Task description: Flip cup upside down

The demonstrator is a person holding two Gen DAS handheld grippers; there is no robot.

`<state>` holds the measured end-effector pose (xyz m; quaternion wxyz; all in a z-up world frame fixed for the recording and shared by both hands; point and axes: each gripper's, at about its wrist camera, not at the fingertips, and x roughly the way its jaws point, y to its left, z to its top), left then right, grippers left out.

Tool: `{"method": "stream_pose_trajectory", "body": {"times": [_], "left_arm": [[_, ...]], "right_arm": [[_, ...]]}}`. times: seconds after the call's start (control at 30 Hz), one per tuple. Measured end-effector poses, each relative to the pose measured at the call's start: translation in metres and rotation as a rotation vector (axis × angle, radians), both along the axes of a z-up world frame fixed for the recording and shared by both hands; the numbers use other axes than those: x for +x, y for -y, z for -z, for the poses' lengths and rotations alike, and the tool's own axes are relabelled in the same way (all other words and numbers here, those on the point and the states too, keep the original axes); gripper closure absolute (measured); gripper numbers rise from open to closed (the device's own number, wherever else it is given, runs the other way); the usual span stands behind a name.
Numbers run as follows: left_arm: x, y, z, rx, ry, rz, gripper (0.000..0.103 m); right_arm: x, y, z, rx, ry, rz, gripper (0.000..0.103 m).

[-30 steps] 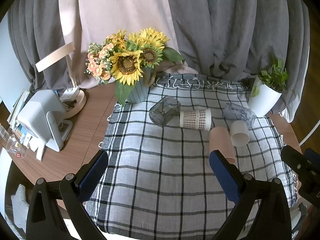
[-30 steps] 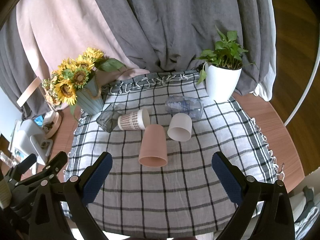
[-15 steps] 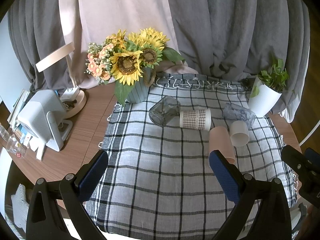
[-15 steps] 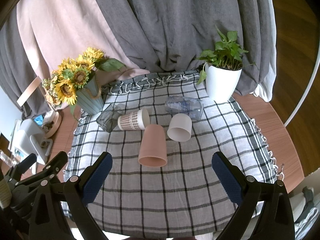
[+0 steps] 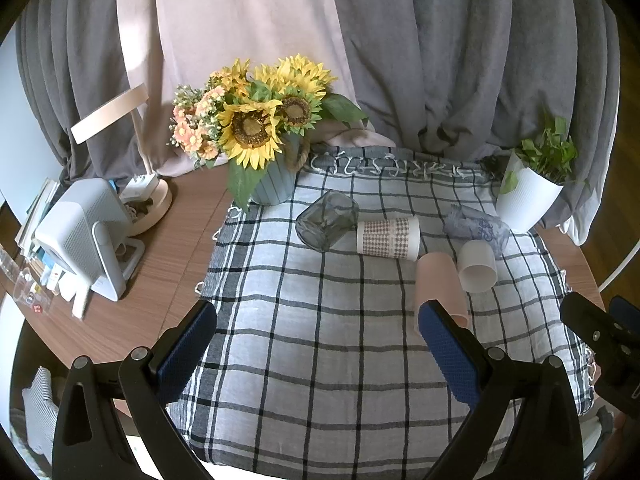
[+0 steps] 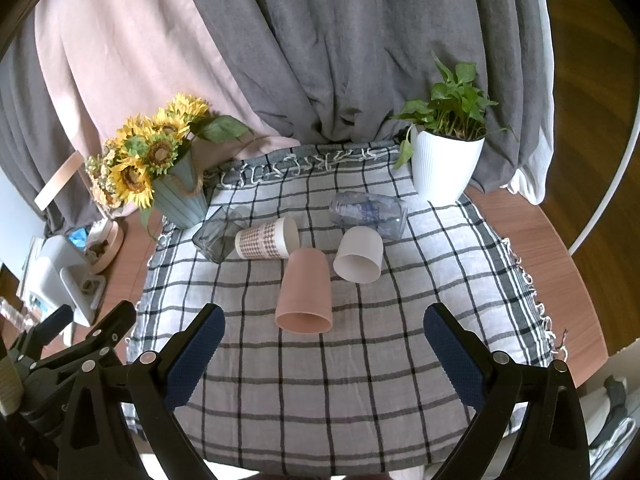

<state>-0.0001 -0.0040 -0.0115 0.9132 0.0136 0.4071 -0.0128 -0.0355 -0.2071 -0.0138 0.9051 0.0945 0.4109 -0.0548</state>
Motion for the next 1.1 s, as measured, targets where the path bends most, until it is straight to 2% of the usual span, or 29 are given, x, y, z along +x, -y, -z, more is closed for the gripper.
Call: {"method": "stream_pose_trajectory", "body": {"times": [0.33, 0.47, 0.57, 0.73, 1.1], "left_arm": [[0.009, 0.016, 0.004, -0.012, -0.047, -0.038, 0.0], [0.022, 0.029, 0.007, -0.035, -0.072, -0.046, 0.0], [0.034, 0.043, 0.01, -0.044, -0.078, -0.082, 0.0], [0.06, 0.059, 0.017, -0.095, -0.106, -0.205, 0.0], [0.119, 0.092, 0.057, -0.149, -0.208, -0.418, 0.0]], "right_arm": [[0.003, 0.016, 0.008, 0.008, -0.018, -0.024, 0.003], [0.02, 0.029, 0.011, 0.03, -0.065, -0.053, 0.003], [0.041, 0.043, 0.014, 0.018, -0.095, -0.074, 0.003], [0.09, 0.064, 0.024, -0.006, -0.189, -0.159, 0.003], [0.211, 0.077, 0.066, -0.175, -0.399, -0.374, 0.003]]}}
